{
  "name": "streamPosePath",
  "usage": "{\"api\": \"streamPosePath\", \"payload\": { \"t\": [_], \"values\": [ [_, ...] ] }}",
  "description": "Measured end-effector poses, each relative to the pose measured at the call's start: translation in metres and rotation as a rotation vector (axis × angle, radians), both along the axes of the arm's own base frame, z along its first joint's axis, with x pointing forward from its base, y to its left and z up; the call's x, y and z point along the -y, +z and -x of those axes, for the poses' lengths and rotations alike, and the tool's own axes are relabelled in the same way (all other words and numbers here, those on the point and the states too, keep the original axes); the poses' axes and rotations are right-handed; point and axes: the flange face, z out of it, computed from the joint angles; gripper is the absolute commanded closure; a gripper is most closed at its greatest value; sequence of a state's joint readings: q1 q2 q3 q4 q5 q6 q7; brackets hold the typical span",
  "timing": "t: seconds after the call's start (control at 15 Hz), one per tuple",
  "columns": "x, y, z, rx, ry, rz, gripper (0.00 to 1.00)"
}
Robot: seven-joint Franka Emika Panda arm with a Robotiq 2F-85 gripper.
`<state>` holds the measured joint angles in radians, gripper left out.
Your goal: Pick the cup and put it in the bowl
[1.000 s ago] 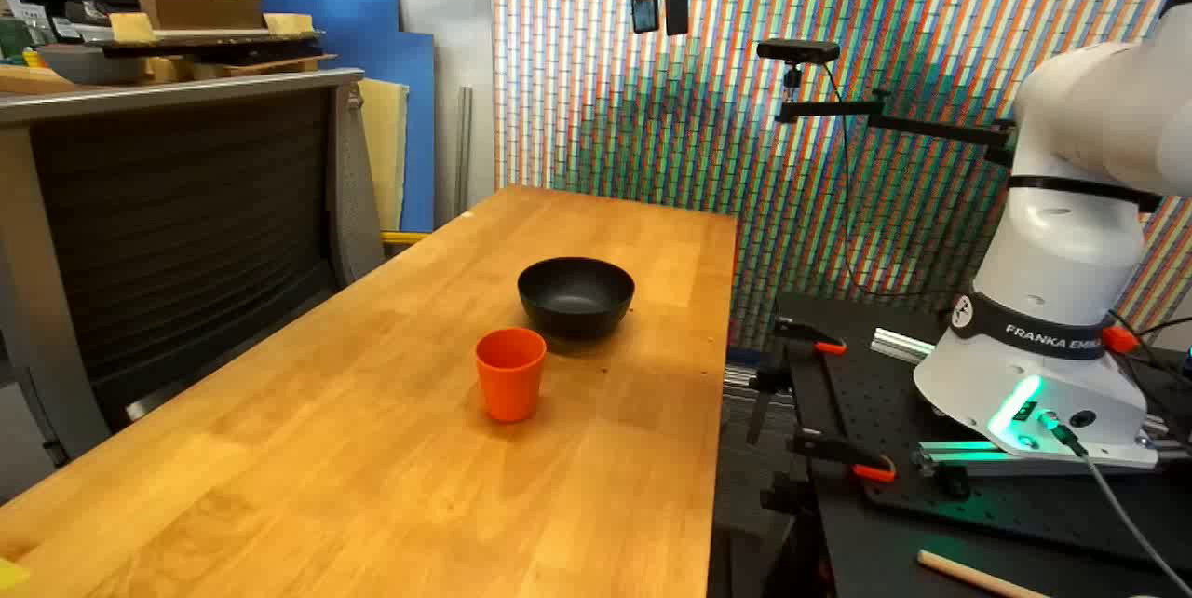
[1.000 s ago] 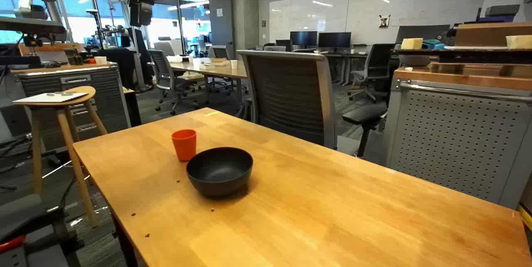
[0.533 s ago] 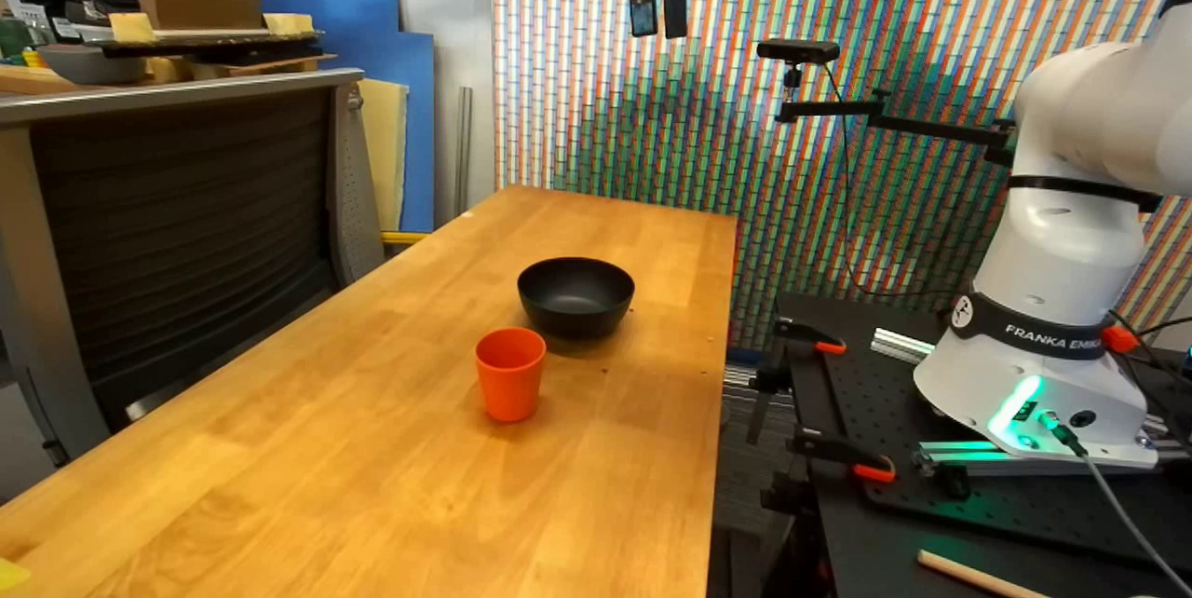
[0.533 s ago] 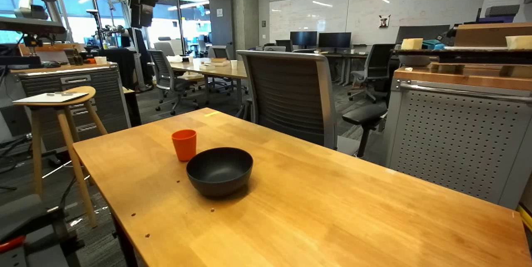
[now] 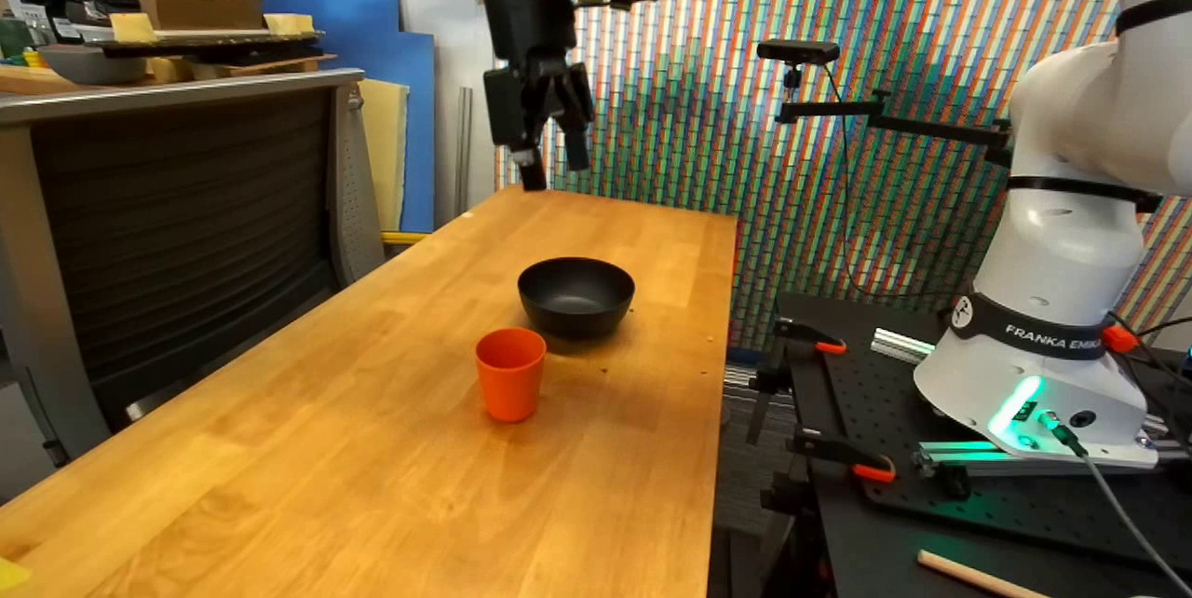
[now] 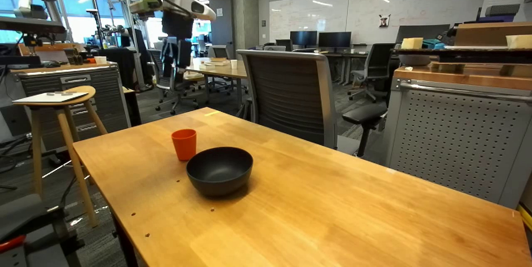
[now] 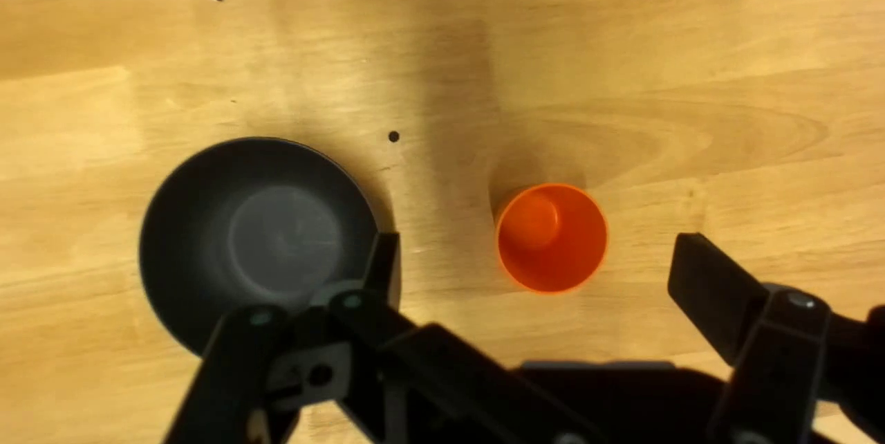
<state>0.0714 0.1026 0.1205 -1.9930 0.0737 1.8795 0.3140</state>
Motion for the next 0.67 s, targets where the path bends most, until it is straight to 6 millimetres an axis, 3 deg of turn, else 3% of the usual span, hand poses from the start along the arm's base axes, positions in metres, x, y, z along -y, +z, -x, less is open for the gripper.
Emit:
{"api": "streamPosePath", "payload": {
  "t": [0.33, 0.67],
  "values": [
    [-0.026, -0.074, -0.035, -0.051, -0.043, 0.009, 0.00],
    [-0.020, -0.117, -0.039, -0.114, -0.117, 0.053, 0.00]
  ]
}}
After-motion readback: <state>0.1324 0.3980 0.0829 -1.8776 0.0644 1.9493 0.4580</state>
